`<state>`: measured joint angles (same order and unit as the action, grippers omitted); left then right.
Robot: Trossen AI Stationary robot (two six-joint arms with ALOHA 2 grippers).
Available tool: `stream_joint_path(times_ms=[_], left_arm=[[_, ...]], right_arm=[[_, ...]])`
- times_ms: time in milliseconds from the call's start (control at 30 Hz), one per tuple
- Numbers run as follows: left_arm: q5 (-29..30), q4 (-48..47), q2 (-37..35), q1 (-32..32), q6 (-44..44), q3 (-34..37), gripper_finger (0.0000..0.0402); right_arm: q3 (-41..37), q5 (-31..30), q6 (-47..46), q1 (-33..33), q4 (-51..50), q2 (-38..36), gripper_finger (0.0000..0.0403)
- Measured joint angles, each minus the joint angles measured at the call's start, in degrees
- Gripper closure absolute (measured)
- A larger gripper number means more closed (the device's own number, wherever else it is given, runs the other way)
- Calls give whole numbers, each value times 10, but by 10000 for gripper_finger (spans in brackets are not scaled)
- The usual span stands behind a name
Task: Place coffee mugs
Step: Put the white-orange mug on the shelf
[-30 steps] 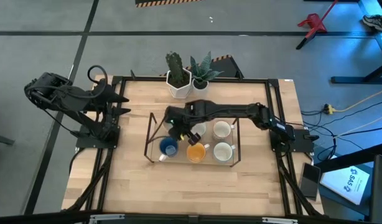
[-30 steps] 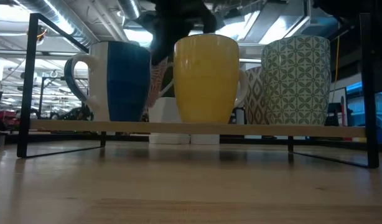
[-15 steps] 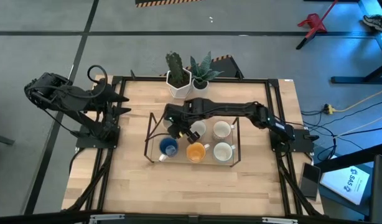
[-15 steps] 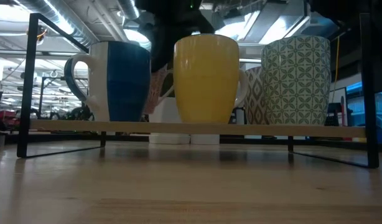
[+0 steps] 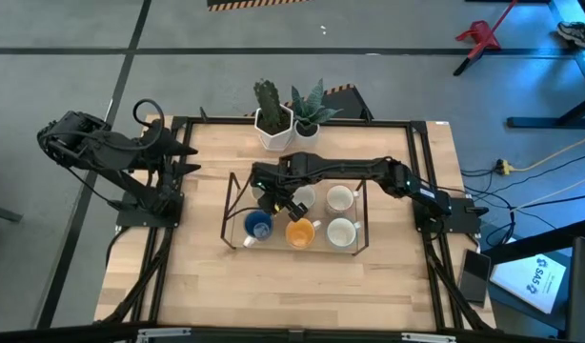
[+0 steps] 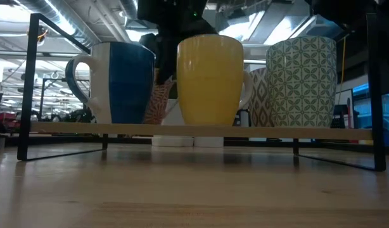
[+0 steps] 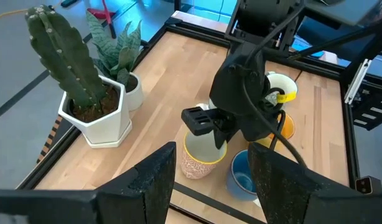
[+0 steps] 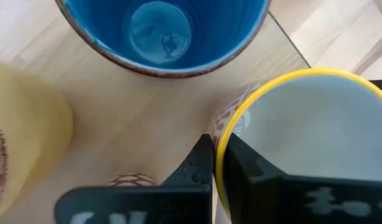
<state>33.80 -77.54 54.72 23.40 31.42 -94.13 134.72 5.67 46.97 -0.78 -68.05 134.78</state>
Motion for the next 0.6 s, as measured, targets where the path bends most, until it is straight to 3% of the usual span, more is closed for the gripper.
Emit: stream_joint_path(times_ms=[267, 600], left_arm=[[1, 0, 0, 0, 0, 0, 208], [1, 0, 0, 0, 0, 0, 208]], right_arm=[[0, 2, 13, -1, 9, 2, 396], [0, 0, 16, -1, 9, 2, 327]])
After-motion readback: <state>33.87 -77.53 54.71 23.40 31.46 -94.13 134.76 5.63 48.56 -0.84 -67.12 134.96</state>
